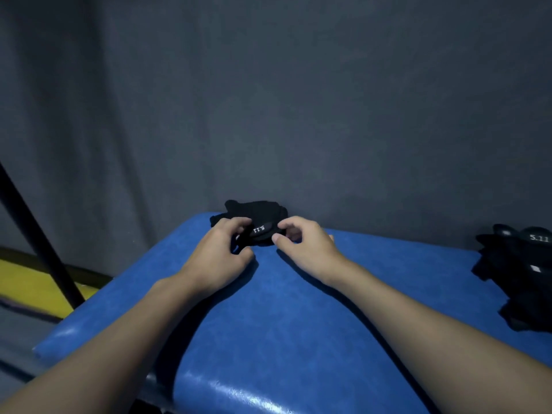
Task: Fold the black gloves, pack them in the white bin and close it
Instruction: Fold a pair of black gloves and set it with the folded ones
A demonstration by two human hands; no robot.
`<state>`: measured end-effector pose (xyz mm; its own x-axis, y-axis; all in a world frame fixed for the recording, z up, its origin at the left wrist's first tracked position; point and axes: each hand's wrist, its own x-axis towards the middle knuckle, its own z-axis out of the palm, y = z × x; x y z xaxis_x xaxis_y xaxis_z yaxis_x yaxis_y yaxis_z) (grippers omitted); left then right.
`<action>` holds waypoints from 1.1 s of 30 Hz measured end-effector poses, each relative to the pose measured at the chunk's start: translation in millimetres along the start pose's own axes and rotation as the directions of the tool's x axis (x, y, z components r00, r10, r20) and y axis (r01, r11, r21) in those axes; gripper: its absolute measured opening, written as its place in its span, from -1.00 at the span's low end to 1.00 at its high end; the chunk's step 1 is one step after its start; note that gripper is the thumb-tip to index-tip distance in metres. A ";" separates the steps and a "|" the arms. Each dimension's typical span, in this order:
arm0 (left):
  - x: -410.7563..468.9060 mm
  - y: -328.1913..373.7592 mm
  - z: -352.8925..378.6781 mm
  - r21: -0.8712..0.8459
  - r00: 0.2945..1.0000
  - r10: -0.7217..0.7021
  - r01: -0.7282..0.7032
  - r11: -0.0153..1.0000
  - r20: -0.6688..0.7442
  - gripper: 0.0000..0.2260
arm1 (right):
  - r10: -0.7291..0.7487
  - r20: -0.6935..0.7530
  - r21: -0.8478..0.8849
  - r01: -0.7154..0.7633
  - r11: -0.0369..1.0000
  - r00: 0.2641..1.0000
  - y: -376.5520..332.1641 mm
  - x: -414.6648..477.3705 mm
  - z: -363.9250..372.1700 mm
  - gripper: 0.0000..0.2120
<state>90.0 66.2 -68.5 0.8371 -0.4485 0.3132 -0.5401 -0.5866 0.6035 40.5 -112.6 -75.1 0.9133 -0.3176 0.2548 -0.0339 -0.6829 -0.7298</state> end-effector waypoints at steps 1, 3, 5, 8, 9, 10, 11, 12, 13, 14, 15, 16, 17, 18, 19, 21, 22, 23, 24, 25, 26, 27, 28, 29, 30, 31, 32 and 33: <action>-2.0 2.2 -0.8 -0.015 1.000 0.008 -0.008 1.000 -0.001 -0.59 | 0.019 -0.021 0.063 -0.018 0.998 1.000 -0.1 -1.9 -0.7 -0.70; -6.0 7.6 -2.2 -0.058 1.000 0.020 -0.020 0.998 -0.001 -0.64 | 0.039 -0.069 0.147 -0.028 0.989 0.997 -0.1 -8.6 -2.8 -0.62; -9.5 14.1 -2.0 -0.090 0.999 0.035 -0.034 0.995 0.008 -0.67 | 0.072 -0.109 0.179 -0.051 0.983 0.991 0.0 -16.2 -6.1 -0.68; -13.1 20.7 -1.6 -0.122 0.999 0.042 -0.041 0.992 0.005 -0.71 | 0.119 -0.142 0.237 -0.083 0.968 0.983 -1.3 -26.3 -13.6 -0.78; -15.3 23.3 -2.5 -0.138 0.999 0.041 -0.041 0.990 -0.004 -0.71 | 0.124 -0.156 0.259 -0.081 0.963 0.980 -3.2 -31.0 -17.3 -0.78; -16.2 25.0 -2.7 -0.152 0.999 0.038 -0.039 0.988 -0.010 -0.72 | 0.121 -0.165 0.284 -0.070 0.956 0.979 -4.6 -35.0 -20.5 -0.79; -16.0 26.3 -2.3 -0.157 0.999 0.041 -0.043 0.987 -0.018 -0.72 | 0.114 -0.173 0.311 -0.055 0.949 0.978 -5.2 -38.1 -22.6 -0.81; -15.9 28.2 -2.0 -0.158 0.998 0.053 -0.057 0.986 -0.028 -0.73 | 0.105 -0.182 0.334 -0.039 0.942 0.978 -5.6 -41.7 -25.1 -0.82; -16.9 31.7 -1.8 -0.156 0.997 0.072 -0.077 0.985 -0.038 -0.74 | 0.093 -0.193 0.353 -0.020 0.935 0.977 -5.8 -47.1 -29.1 -0.82; -18.5 36.2 -1.1 -0.159 0.994 0.093 -0.100 0.982 -0.049 -0.75 | 0.078 -0.203 0.369 0.002 0.930 0.976 -5.6 -52.9 -33.5 -0.80; -20.3 41.8 -0.6 -0.163 0.991 0.120 -0.129 0.978 -0.064 -0.76 | 0.058 -0.215 0.379 0.028 0.925 0.975 -5.2 -59.0 -38.6 -0.77; -21.0 47.7 0.5 -0.167 0.986 0.146 -0.158 0.973 -0.084 -0.77 | 0.032 -0.231 0.387 0.062 0.920 0.972 -5.2 -65.3 -44.2 -0.72; -21.7 54.4 1.6 -0.173 0.980 0.171 -0.186 0.967 -0.102 -0.78 | 0.006 -0.251 0.389 0.096 0.916 0.968 -4.4 -71.1 -49.6 -0.67; -21.8 61.3 2.9 -0.186 0.976 0.189 -0.207 0.961 -0.109 -0.78 | -0.020 -0.276 0.385 0.129 0.914 0.961 -3.9 -76.9 -54.7 -0.62; -22.2 68.3 3.7 -0.202 0.973 0.206 -0.223 0.954 -0.105 -0.76 | -0.043 -0.303 0.375 0.161 0.913 0.952 -3.4 -82.5 -59.5 -0.58; -24.4 82.2 5.5 -0.239 0.971 0.236 -0.240 0.941 -0.046 -0.67 | -0.079 -0.343 0.365 0.210 0.907 0.936 -2.0 -92.9 -68.3 -0.53; -26.3 88.7 6.6 -0.258 0.968 0.252 -0.243 0.935 0.002 -0.62 | -0.092 -0.354 0.360 0.227 0.905 0.931 -1.3 -98.0 -72.6 -0.51; -29.0 95.2 7.4 -0.277 0.962 0.267 -0.243 0.930 0.052 -0.57 | -0.110 -0.364 0.346 0.243 0.906 0.925 -0.7 -103.0 -76.9 -0.49; -31.2 100.7 8.7 -0.290 0.956 0.278 -0.241 0.926 0.093 -0.54 | -0.130 -0.371 0.321 0.259 0.911 0.920 -0.3 -107.5 -80.6 -0.47; -33.8 106.5 9.8 -0.295 0.950 0.284 -0.238 0.925 0.125 -0.54 | -0.151 -0.371 0.294 0.270 0.917 0.916 0.0 -111.7 -84.1 -0.45; -35.1 111.0 12.0 -0.299 0.948 0.286 -0.235 0.925 0.141 -0.55 | -0.172 -0.367 0.267 0.281 0.922 0.914 -0.2 -115.6 -87.4 -0.42; -36.7 115.9 13.8 -0.312 0.946 0.290 -0.235 0.921 0.144 -0.59 | -0.197 -0.360 0.240 0.295 0.925 0.912 -0.7 -119.2 -90.4 -0.40; -37.3 119.6 16.3 -0.337 0.947 0.288 -0.228 0.914 0.143 -0.64 | -0.223 -0.352 0.217 0.311 0.925 0.909 -1.4 -122.6 -93.1 -0.40; -39.1 124.7 17.4 -0.376 0.949 0.277 -0.204 0.904 0.150 -0.68 | -0.249 -0.343 0.199 0.329 0.923 0.906 -2.2 -126.1 -95.8 -0.42; -41.3 129.7 18.7 -0.423 0.950 0.263 -0.173 0.890 0.166 -0.69 | -0.271 -0.335 0.184 0.345 0.921 0.902 -2.3 -129.0 -98.0 -0.45; -44.4 135.7 19.4 -0.472 0.950 0.253 -0.140 0.870 0.184 -0.69 | -0.290 -0.326 0.170 0.357 0.918 0.900 -2.2 -131.9 -100.2 -0.47; -46.7 141.3 20.4 -0.531 0.951 0.240 -0.103 0.841 0.195 -0.69 | -0.301 -0.315 0.157 0.363 0.919 0.900 -1.9 -134.4 -102.2 -0.49; -48.8 146.6 21.4 -0.597 0.955 0.216 -0.053 0.800 0.205 -0.69 | -0.308 -0.302 0.148 0.364 0.920 0.902 -1.6 -136.7 -104.2 -0.50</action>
<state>-31.9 -12.4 -11.0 0.6645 -0.6934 0.2787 -0.4245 -0.0432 0.9044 -126.6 -136.6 -42.6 0.7116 -0.2749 0.6466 0.3614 -0.6459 -0.6724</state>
